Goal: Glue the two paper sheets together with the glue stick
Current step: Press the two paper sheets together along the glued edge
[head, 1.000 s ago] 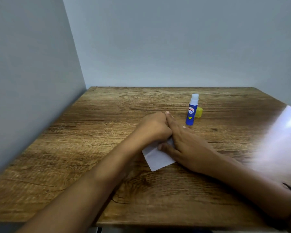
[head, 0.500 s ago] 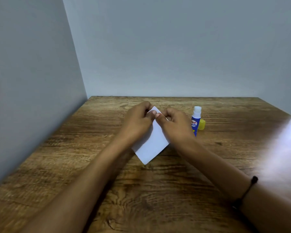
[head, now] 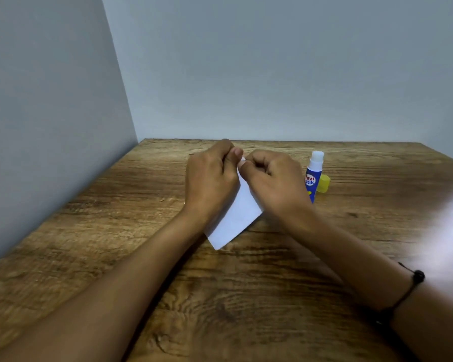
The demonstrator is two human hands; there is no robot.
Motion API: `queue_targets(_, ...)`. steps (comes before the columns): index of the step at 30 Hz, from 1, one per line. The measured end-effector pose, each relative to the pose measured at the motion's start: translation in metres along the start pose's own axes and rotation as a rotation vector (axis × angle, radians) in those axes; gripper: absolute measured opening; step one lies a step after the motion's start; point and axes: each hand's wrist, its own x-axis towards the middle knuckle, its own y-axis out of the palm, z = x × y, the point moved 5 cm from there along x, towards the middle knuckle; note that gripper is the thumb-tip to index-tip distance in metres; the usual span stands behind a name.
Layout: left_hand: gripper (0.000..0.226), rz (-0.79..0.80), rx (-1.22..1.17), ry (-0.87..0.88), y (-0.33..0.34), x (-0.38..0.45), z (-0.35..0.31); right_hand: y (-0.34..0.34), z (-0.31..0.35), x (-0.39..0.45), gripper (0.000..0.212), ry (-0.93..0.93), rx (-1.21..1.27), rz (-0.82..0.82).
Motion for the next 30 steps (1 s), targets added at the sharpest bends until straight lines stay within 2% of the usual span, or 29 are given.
queue_targets(12, 0.036, -0.159, 0.039, -0.194, -0.028, 0.005, 0.027, 0.005, 0.004, -0.008, 0.029, 0.136, 0.183, 0.114)
queue_targets(22, 0.045, -0.167, 0.028, -0.24, -0.025, 0.006, 0.035, 0.009, 0.005, -0.006, 0.03, 0.182, 0.197, 0.151)
queue_targets(26, 0.036, -0.141, 0.019, -0.271, -0.024, 0.007, 0.042, 0.008, 0.002, -0.005, 0.027, 0.193, 0.186, 0.163)
queue_targets(28, 0.025, -0.191, -0.031, -0.327, -0.032, 0.009, 0.05, 0.002, -0.001, -0.004, 0.027, 0.187, 0.153, 0.154)
queue_targets(30, 0.02, -0.251, -0.009, -0.298, -0.046, 0.011, 0.052, -0.006, -0.003, -0.004, 0.024, 0.166, 0.113, 0.145)
